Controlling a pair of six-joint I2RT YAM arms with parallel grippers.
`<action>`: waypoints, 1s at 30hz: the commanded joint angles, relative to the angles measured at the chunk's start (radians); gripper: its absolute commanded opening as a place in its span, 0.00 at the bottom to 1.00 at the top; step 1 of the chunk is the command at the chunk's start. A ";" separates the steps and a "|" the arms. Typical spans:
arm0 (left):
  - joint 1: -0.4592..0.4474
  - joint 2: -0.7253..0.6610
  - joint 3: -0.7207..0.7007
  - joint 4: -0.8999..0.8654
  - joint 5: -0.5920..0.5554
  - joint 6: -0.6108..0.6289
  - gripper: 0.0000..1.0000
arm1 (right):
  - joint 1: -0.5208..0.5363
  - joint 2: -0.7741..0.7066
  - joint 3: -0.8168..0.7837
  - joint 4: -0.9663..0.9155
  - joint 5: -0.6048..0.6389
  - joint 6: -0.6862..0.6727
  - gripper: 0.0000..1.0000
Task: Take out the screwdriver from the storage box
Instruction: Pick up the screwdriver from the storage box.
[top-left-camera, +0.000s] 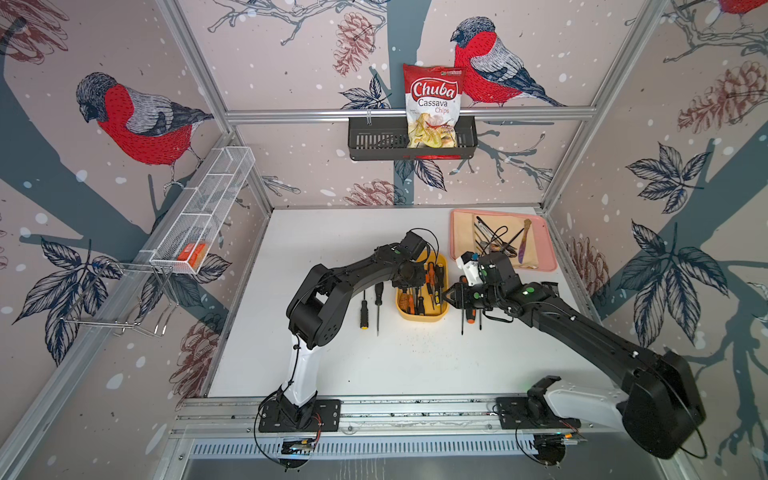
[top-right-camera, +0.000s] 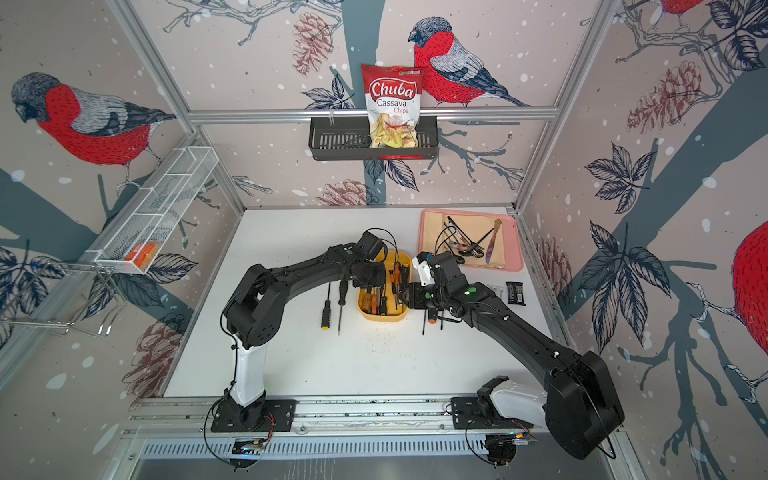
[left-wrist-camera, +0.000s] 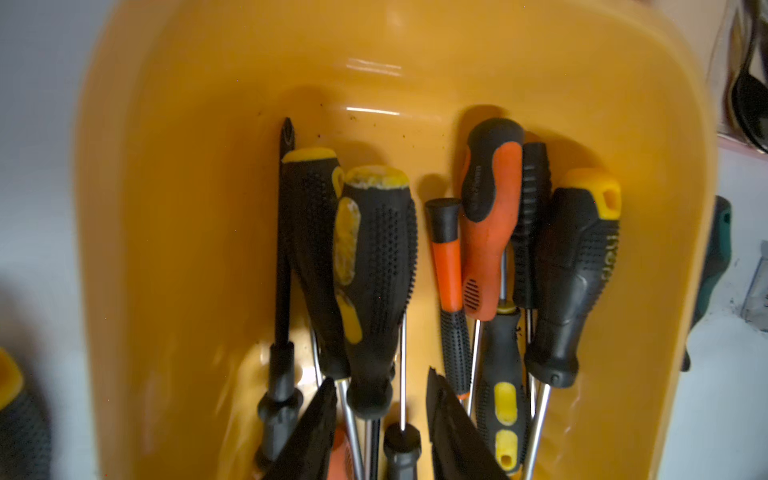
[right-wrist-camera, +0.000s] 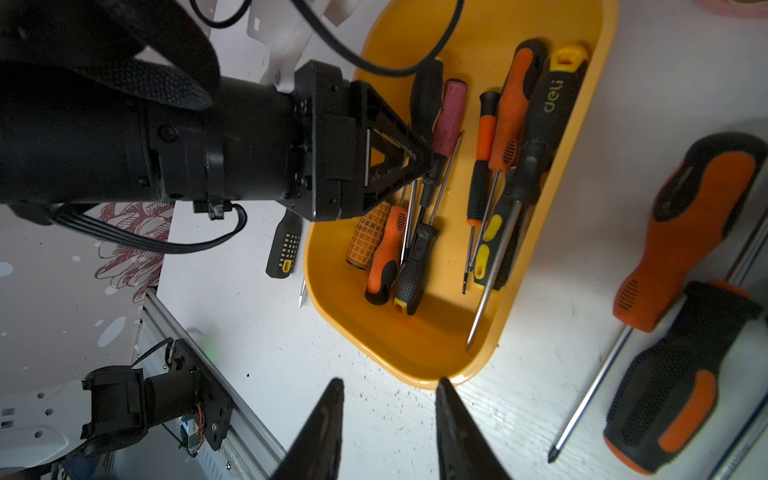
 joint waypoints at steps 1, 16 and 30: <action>-0.002 0.027 0.031 -0.053 -0.041 0.004 0.36 | -0.010 -0.012 -0.010 0.016 -0.022 -0.013 0.38; -0.007 0.054 0.065 -0.076 -0.048 0.020 0.14 | -0.042 -0.026 -0.045 0.033 -0.039 -0.015 0.37; -0.009 -0.141 0.007 -0.140 -0.045 0.090 0.12 | -0.021 0.007 -0.020 0.082 -0.045 0.029 0.37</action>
